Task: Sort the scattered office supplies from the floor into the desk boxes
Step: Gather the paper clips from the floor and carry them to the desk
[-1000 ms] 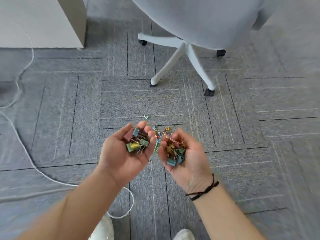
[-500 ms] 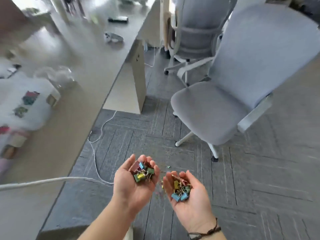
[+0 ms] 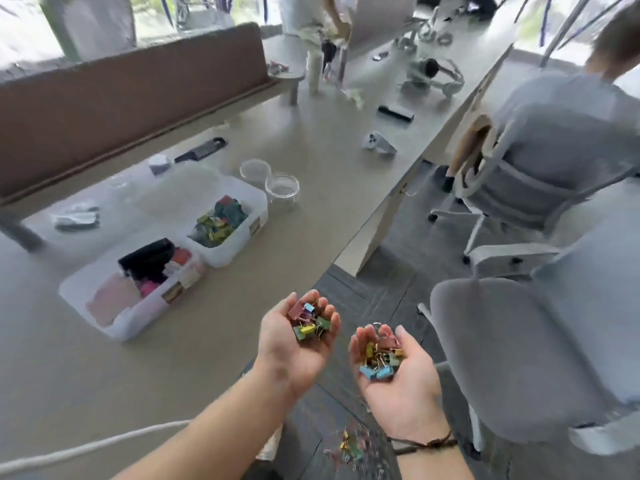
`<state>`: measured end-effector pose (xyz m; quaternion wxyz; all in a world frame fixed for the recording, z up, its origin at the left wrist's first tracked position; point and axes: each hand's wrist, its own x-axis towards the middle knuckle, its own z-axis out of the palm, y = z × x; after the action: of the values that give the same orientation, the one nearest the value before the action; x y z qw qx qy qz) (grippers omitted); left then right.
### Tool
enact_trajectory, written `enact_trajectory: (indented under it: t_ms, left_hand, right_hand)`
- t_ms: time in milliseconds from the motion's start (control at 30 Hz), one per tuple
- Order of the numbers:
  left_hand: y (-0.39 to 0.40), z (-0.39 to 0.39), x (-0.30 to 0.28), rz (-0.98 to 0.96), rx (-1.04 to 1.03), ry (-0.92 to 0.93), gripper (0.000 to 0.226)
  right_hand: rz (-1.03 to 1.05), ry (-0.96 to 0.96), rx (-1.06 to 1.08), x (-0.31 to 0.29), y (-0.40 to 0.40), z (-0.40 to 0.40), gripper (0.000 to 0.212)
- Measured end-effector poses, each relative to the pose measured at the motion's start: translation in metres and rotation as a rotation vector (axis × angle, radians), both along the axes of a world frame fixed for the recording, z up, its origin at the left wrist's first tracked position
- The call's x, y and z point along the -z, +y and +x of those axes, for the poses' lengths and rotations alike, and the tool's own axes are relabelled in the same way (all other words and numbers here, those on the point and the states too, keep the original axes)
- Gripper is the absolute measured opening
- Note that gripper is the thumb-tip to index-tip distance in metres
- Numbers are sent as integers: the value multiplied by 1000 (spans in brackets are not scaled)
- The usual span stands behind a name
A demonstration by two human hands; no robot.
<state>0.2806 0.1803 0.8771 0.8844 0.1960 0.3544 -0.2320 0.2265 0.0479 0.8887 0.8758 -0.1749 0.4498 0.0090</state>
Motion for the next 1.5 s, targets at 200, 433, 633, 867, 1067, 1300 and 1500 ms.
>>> enact_trajectory:
  t_ms: [200,433,633,867,1067,1300,1500]
  left_hand:
    - [84,98,13,89,-197,50,36]
    - [157,201,34,249,-326,22,39]
    - [178,245,52,276,-286,-44,61]
    - [172,242,57,403,-251,-102,79]
    - [104,212,58,545,-136,-103,28]
    - [-26,125,96,638,310,-112,22]
    - [-122,30,182,767,529,-169,20]
  right_hand:
    - [-19,50,-254,7,69,132,28]
    - [-55,-133,-541,23,152,281,38]
    - [-69,-215,-706,38,191,347,55]
    - [-184,-148,-798,48,153,344,58]
    - [-276,-42,-637,76,73,276,51]
    - [-311,301,-303,136,-64,87,27]
    - [-282,482,-159,219,-148,-66,18]
